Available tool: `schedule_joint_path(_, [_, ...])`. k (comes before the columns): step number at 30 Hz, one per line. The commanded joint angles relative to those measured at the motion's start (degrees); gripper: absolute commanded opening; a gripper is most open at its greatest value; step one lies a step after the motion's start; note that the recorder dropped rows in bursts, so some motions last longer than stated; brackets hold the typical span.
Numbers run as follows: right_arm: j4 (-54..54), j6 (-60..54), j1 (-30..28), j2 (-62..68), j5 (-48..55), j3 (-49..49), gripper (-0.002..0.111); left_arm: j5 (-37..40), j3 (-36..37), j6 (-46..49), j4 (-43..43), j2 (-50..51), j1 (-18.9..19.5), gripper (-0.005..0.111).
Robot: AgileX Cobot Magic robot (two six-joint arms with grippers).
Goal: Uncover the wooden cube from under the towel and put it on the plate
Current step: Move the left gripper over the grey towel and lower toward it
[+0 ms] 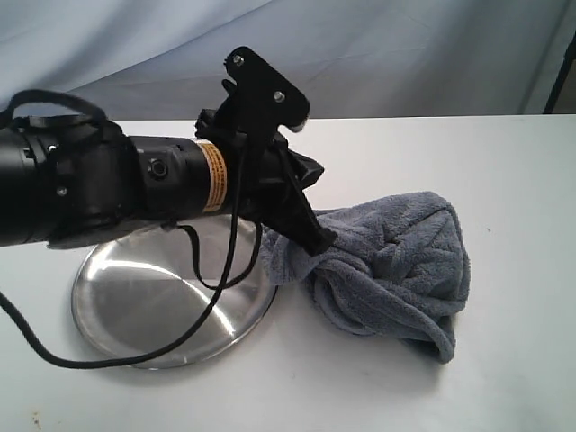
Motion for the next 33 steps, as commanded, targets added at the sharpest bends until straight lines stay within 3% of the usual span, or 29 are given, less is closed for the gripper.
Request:
schedule_joint_path(1, [-0.4, 0.1, 0.2, -0.3, -0.2, 0.2, 0.000, 8.6, -0.4, 46.1, -35.6, 0.1, -2.4, 0.000])
schedule_joint_path(4, [-0.4, 0.1, 0.2, -0.3, -0.2, 0.2, 0.000, 15.6, -0.8, 53.5, -44.0, 0.1, -2.6, 0.000])
schedule_joint_path(10, [-0.4, 0.1, 0.2, -0.3, -0.2, 0.2, 0.000, 23.1, -3.5, 53.5, -44.4, -0.4, -2.6, 0.000])
schedule_joint_path(18, [-0.4, 0.1, 0.2, -0.3, -0.2, 0.2, 0.000, 45.2, -13.3, 50.5, -45.7, -0.2, -2.6, 0.000])
schedule_joint_path(22, [-0.4, 0.1, 0.2, -0.3, -0.2, 0.2, 0.000, 50.8, -14.8, 51.8, -49.9, -0.2, -2.6, 0.000])
schedule_joint_path(27, [-0.4, 0.1, 0.2, -0.3, -0.2, 0.2, 0.000, 52.6, -14.7, 64.7, -63.7, -0.2, -2.6, 0.000])
schedule_joint_path(33, [-0.4, 0.1, 0.2, -0.3, -0.2, 0.2, 0.000, 53.9, -14.7, 89.9, -82.6, -0.3, -2.6, 0.000])
